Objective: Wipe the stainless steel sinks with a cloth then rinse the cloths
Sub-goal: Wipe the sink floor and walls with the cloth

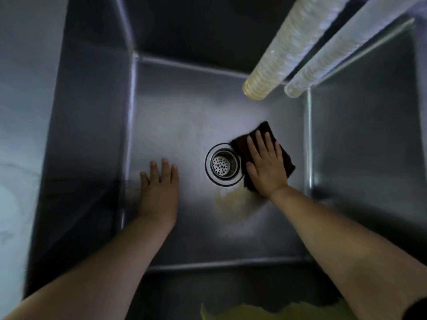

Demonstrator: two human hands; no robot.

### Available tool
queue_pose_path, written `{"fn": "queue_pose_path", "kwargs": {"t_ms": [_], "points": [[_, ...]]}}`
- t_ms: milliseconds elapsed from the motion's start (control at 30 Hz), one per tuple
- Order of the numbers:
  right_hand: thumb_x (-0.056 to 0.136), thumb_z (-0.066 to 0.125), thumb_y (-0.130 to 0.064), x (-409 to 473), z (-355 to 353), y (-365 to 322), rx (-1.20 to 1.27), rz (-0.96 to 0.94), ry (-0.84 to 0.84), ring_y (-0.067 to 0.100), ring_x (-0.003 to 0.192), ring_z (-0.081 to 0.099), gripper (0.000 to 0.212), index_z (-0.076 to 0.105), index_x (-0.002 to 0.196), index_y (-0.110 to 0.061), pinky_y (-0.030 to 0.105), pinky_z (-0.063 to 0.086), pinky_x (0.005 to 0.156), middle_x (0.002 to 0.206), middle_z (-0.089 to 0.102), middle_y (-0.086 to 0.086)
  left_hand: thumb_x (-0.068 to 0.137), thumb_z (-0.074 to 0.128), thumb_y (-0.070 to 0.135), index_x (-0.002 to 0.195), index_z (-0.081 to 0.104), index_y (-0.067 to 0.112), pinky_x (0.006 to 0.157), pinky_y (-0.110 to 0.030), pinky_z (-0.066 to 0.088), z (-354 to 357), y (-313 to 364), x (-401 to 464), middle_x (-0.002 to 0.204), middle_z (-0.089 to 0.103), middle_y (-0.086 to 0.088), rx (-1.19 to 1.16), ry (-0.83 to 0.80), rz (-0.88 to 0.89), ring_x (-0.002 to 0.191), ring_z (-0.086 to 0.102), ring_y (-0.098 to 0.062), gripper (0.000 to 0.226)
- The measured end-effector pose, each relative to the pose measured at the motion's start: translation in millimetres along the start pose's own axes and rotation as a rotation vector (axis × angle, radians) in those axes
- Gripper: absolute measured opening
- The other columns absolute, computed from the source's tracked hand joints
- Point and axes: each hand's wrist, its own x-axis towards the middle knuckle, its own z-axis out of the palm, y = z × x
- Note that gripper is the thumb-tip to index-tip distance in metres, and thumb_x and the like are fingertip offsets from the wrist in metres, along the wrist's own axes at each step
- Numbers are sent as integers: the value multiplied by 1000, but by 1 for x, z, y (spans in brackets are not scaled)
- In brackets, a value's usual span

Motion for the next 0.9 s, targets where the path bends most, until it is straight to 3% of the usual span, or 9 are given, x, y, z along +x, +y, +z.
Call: {"fn": "queue_pose_path", "kwargs": {"t_ms": [100,233,400,567,667,767,900], "points": [[85,31,-41,-48,12,-8,-9,27,-1,37,144,7,71,21,149,-10,50,4,116,155,17,19,91,55,21,148,-9,6,116,-54,10,0,0,-1,155,-14,-21,-10,4,4,142,-4,-45,86],[82,39,-47,-86,27,-34,-74,-81,-21,49,138,19,77,29,145,-3,58,10,112,150,25,28,91,55,22,148,-8,5,115,-55,10,0,0,1,155,-13,-22,-3,-3,1,142,-3,-45,87],[87,33,-55,-78,27,-73,-80,-254,-37,49,139,15,75,25,148,-11,64,12,112,152,22,25,91,55,19,148,-9,4,115,-56,11,1,2,2,155,-12,-22,17,2,5,141,-2,-46,86],[88,38,-55,-71,31,-102,-65,-420,-41,42,144,5,73,20,150,-22,62,4,113,156,16,17,93,52,20,148,-9,7,116,-54,11,3,1,2,156,-12,-20,11,21,18,142,-3,-44,83],[89,40,-53,-85,37,-86,-69,-593,-49,40,144,6,68,25,149,-26,61,2,113,157,16,13,92,54,24,149,-7,8,116,-53,11,2,-1,2,156,-12,-18,0,12,23,143,-4,-42,85],[88,41,-52,-100,41,-49,-107,-753,-57,38,145,6,68,25,149,-27,60,0,114,156,15,9,80,68,38,148,-8,8,116,-52,12,0,-1,0,156,-11,-18,9,-15,29,143,-3,-42,107],[82,43,-53,-91,32,3,-227,-788,-85,39,141,18,70,31,146,-26,67,9,106,153,29,9,77,71,41,148,-8,7,116,-51,14,1,-2,-2,156,-10,-18,25,16,37,143,0,-42,112]]}}
